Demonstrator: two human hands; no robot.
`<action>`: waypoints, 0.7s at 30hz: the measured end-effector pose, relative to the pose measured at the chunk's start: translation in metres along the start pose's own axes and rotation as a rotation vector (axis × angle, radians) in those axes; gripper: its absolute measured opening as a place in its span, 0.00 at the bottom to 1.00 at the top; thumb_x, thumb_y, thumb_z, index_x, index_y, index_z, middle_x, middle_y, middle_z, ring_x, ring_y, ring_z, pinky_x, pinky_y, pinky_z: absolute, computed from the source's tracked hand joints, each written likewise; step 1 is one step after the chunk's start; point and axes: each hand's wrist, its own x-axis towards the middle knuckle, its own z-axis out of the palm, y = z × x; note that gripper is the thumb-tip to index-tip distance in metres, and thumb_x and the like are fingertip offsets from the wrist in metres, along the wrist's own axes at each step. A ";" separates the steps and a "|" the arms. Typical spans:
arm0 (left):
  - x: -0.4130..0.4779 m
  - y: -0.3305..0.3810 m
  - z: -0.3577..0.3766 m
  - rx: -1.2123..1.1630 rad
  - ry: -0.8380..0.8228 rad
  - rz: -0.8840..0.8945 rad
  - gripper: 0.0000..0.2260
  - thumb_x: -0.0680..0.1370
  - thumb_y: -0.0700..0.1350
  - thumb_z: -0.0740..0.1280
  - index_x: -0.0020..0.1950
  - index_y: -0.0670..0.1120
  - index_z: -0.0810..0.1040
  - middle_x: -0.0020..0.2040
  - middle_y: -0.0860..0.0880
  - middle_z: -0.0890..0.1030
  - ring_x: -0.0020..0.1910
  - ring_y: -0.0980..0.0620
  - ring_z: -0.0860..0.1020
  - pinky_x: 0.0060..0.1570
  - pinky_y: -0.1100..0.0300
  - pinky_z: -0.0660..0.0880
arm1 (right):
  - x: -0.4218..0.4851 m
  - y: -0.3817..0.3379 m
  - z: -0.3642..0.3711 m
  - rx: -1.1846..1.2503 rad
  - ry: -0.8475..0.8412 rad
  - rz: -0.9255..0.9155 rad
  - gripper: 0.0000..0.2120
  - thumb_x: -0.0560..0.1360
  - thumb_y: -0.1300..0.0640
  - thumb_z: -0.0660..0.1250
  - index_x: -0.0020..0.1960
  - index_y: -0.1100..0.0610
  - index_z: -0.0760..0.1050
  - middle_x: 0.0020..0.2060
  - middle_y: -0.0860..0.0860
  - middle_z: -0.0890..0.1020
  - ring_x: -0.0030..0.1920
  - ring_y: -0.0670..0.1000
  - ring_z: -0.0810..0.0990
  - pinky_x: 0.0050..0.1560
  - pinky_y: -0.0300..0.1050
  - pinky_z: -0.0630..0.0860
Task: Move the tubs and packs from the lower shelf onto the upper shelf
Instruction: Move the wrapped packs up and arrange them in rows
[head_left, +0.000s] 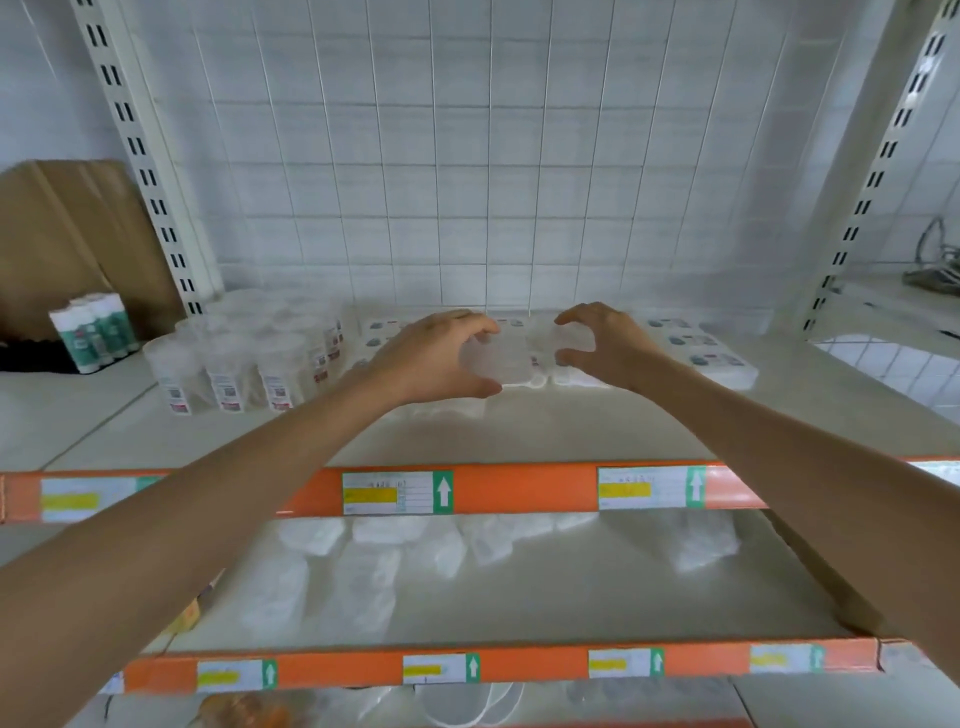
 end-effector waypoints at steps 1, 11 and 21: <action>0.000 0.000 0.001 0.009 0.000 0.002 0.31 0.70 0.57 0.76 0.70 0.51 0.72 0.64 0.55 0.77 0.61 0.55 0.74 0.54 0.63 0.67 | 0.001 0.001 0.003 -0.001 -0.004 -0.003 0.22 0.75 0.50 0.71 0.67 0.49 0.73 0.68 0.51 0.73 0.67 0.54 0.71 0.63 0.46 0.66; -0.006 0.008 -0.003 -0.016 0.018 -0.061 0.32 0.68 0.59 0.77 0.69 0.52 0.74 0.63 0.55 0.77 0.60 0.56 0.75 0.59 0.59 0.71 | -0.002 0.003 0.004 0.015 0.068 -0.130 0.18 0.77 0.42 0.66 0.63 0.50 0.76 0.64 0.49 0.76 0.65 0.52 0.73 0.67 0.51 0.68; -0.015 0.020 0.013 -0.090 0.124 -0.026 0.32 0.65 0.58 0.78 0.67 0.53 0.75 0.59 0.56 0.78 0.58 0.55 0.76 0.59 0.52 0.74 | -0.045 -0.039 0.004 0.842 -0.110 0.145 0.17 0.74 0.47 0.72 0.58 0.55 0.77 0.43 0.52 0.85 0.38 0.46 0.83 0.40 0.41 0.80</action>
